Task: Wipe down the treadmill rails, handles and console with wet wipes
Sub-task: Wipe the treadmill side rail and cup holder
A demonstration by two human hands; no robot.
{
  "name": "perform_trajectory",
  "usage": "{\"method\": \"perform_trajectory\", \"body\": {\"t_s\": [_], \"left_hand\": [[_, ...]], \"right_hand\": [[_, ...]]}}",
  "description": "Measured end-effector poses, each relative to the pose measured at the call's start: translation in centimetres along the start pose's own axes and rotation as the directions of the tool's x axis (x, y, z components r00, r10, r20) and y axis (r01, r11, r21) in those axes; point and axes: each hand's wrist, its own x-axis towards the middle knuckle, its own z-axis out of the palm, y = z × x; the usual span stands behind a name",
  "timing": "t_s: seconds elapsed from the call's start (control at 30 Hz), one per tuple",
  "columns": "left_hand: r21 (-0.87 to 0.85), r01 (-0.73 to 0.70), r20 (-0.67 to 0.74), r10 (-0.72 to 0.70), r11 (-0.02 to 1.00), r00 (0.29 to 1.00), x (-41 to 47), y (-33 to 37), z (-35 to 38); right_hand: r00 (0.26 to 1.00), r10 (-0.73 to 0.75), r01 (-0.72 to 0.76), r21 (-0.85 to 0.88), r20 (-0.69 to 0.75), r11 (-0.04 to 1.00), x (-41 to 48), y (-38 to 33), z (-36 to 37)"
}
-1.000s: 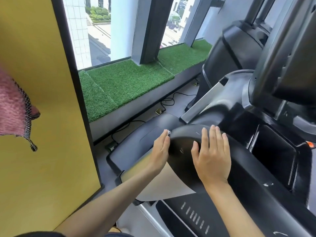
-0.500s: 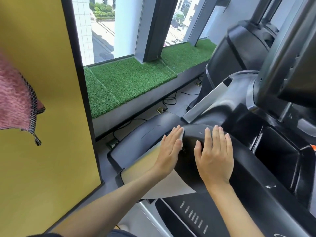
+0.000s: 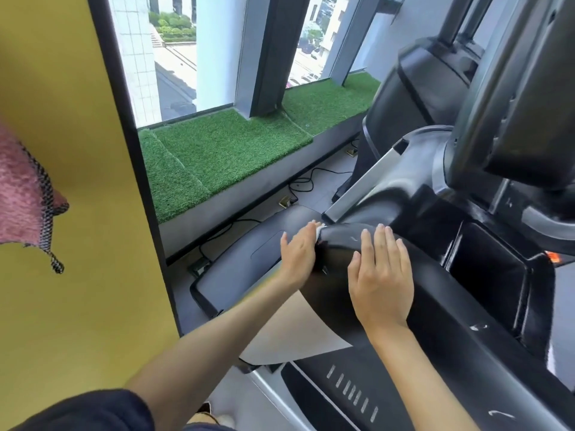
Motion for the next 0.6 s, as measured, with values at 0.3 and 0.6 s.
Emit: {"method": "perform_trajectory", "body": {"t_s": [0.3,0.6], "left_hand": [[0.307,-0.206,0.086,0.189,0.929,0.978,-1.2,-1.2,-0.3],[0.437,-0.423,0.181,0.383,0.794,0.906,-1.6,0.1,-0.4]], "right_hand": [[1.0,-0.022,0.022,-0.013,0.011,1.0,0.1,0.1,-0.1],[0.984,-0.02,0.003,0.094,0.179,0.996,0.8,0.1,-1.6]]}}
